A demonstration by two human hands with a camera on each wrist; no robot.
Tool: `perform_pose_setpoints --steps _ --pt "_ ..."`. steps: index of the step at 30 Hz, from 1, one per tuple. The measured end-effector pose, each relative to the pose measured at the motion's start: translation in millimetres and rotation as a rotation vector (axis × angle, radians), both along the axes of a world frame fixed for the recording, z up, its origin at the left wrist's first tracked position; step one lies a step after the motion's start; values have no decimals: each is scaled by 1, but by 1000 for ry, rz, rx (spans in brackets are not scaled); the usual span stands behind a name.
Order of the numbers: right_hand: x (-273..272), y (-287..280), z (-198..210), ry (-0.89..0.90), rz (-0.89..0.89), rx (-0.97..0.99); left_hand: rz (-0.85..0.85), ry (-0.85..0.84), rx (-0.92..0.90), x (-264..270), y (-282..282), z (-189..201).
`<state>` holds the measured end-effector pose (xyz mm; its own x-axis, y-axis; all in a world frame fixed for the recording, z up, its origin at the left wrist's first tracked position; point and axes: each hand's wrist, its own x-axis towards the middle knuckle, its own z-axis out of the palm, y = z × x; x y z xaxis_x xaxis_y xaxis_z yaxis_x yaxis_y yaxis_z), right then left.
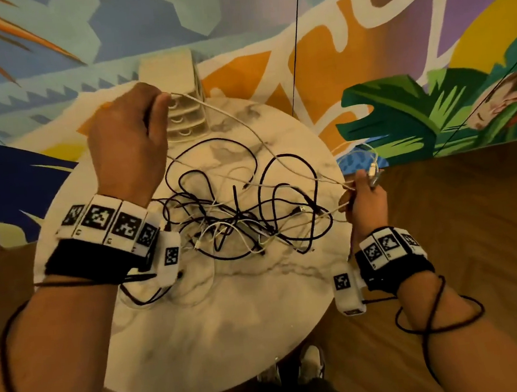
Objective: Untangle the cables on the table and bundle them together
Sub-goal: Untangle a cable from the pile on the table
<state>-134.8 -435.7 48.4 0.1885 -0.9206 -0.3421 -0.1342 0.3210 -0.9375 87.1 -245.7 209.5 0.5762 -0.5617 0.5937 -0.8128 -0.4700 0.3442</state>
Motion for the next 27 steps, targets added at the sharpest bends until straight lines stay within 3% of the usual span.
perform_pose_setpoints --steps 4,7,11,13,15,17,19,22,24,25,27 --pt "-3 7 8 -166 7 76 80 108 -251 -8 -11 9" --pt "-8 12 10 -158 120 33 204 221 -565 33 -6 9" --pt "-14 10 15 -201 57 -78 379 493 -753 59 3 -29" --pt "-17 5 23 -144 -26 -151 475 707 -695 53 12 -68" --pt "-23 -2 34 -101 -83 -196 568 867 -451 46 23 -109" --pt "-29 -9 48 -111 -116 -195 593 857 -191 34 26 -136" --pt "-31 -11 61 -160 -127 -195 428 661 -89 0 10 -136" --pt "-26 -6 81 -331 -88 -112 -222 491 -16 -87 -42 -100" --pt "-23 -3 93 -527 -14 -28 -634 545 171 -136 -78 -87" --pt "-24 -2 99 -617 36 9 -761 605 276 -154 -94 -87" --pt "-32 -6 109 -709 123 46 -854 726 495 -176 -114 -100"
